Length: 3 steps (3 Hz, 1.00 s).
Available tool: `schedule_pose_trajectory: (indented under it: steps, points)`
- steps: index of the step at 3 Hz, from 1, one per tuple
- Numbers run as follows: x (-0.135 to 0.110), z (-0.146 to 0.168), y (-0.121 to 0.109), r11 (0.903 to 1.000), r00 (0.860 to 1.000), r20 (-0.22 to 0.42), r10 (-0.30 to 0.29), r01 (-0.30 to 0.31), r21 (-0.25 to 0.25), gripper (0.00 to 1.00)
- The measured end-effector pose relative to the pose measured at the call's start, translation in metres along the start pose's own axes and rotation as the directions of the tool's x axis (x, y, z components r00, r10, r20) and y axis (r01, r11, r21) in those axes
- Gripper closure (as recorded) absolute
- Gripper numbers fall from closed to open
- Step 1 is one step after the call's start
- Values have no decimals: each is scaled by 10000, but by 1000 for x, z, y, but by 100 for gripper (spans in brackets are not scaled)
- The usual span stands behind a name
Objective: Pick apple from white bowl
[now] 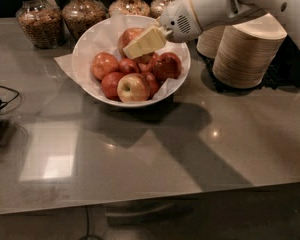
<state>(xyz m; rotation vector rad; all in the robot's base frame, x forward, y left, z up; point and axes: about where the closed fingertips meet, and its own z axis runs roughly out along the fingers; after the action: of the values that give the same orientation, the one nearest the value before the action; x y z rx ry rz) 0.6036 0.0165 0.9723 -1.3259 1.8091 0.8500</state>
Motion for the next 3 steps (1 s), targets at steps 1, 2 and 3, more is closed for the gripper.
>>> schedule_pose_trajectory:
  steps: [1,2,3]
  points:
    - [-10,-16,13,9968,9961,826,-302,361,-707,100]
    - [-5,-29,39,9904,9940,817,-720,810,-1121,100]
    - [10,-42,70,9879,9916,378,-1237,1267,-897,100]
